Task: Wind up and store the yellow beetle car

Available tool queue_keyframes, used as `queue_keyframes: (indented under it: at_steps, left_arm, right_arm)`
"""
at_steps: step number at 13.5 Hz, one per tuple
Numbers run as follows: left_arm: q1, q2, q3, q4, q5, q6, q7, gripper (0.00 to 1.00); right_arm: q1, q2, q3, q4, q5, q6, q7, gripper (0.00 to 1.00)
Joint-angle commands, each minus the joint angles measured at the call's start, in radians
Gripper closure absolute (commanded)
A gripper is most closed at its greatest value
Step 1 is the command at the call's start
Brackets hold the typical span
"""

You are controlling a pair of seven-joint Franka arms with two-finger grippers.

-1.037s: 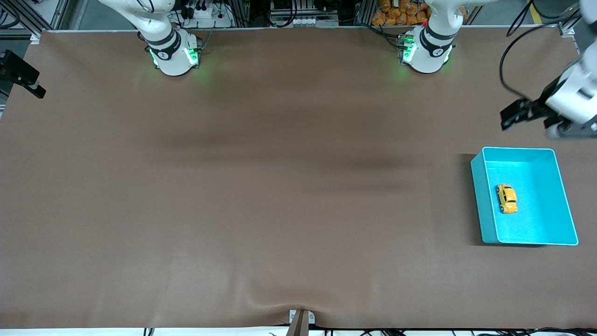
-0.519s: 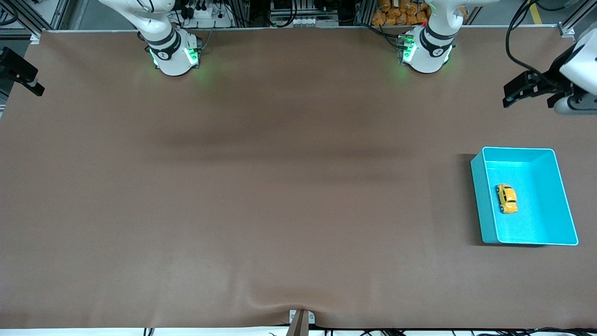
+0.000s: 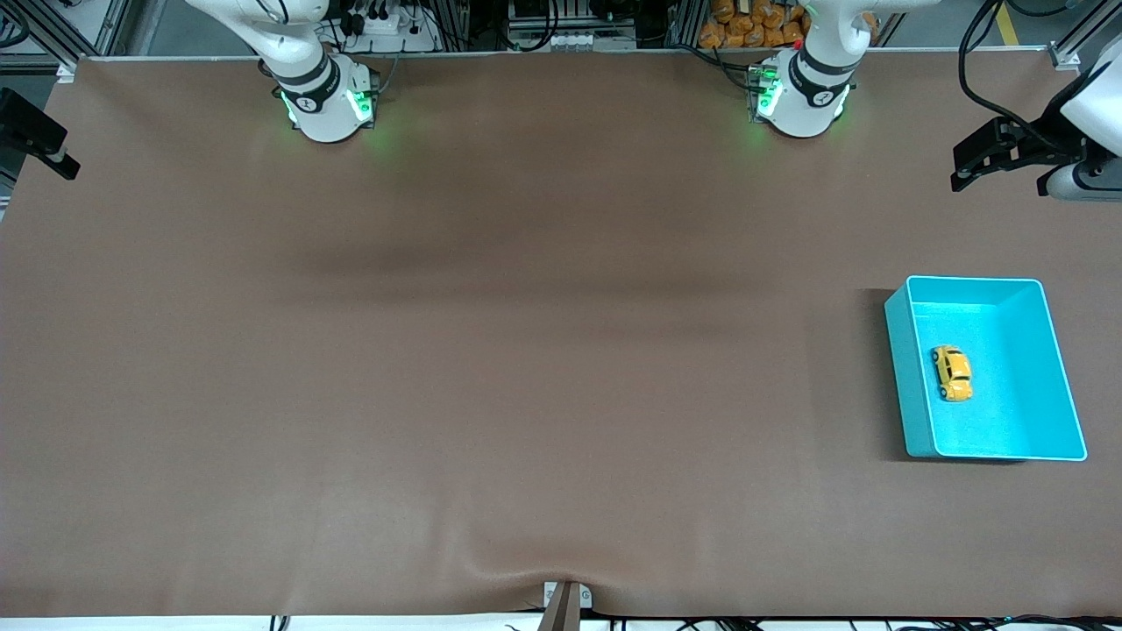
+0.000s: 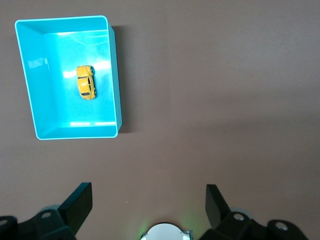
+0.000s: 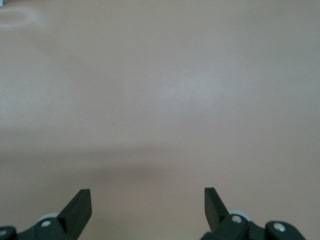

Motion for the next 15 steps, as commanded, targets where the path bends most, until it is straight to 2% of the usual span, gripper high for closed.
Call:
queue_keyframes:
  at_steps: [1, 15]
  left_arm:
    - [-0.005, -0.014, 0.008, 0.016, -0.001, -0.023, 0.022, 0.00]
    - [0.004, -0.012, 0.008, 0.008, -0.002, 0.009, -0.015, 0.00]
  right_arm:
    - [-0.015, 0.001, 0.009, 0.019, 0.011, -0.020, -0.013, 0.00]
    - [-0.017, 0.005, 0.009, 0.021, 0.008, -0.043, -0.013, 0.00]
